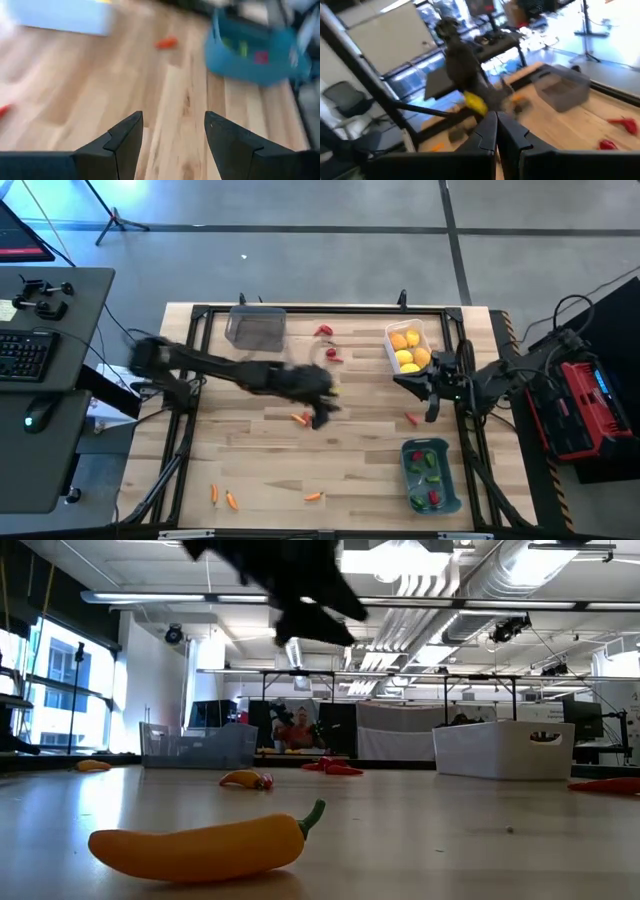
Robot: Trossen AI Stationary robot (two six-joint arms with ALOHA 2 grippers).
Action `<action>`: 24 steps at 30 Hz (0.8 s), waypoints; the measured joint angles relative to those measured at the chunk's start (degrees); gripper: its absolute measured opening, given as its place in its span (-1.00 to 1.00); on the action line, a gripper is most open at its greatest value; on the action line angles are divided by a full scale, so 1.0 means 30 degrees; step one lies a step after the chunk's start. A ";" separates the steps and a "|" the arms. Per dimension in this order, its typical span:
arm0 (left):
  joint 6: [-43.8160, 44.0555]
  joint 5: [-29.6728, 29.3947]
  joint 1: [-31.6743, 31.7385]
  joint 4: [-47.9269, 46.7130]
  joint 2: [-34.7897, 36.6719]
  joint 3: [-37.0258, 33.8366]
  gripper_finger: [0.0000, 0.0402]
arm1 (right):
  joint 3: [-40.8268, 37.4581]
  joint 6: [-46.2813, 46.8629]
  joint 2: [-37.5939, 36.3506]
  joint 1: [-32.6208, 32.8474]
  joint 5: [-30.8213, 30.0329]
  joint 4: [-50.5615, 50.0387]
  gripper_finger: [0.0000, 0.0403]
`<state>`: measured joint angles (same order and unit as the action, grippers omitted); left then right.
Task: Sort produce into baskets
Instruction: Put the red chili pepper into the blue bin
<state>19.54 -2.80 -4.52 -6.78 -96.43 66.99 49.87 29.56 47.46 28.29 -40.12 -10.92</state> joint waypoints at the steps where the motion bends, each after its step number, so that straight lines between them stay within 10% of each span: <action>1: 0.0925 -0.0546 0.0001 0.0539 0.1216 -0.1249 0.00 | 0.0000 0.0361 0.0080 -0.0298 -0.0117 -0.0378 -1.00; 12: 0.5416 -0.1517 -0.0035 0.1210 0.8056 -0.6465 0.00 | 0.0000 0.5173 0.5491 -0.7247 0.5141 -0.0549 -1.00; 24: -0.0677 0.0269 0.0659 -0.1320 0.9570 -0.6443 0.00 | 0.0673 0.7207 1.2721 -1.2259 0.9953 0.5852 -0.93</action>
<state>17.51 -1.99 -2.54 -10.74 -67.72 47.66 51.89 51.18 85.63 -8.48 -10.26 6.63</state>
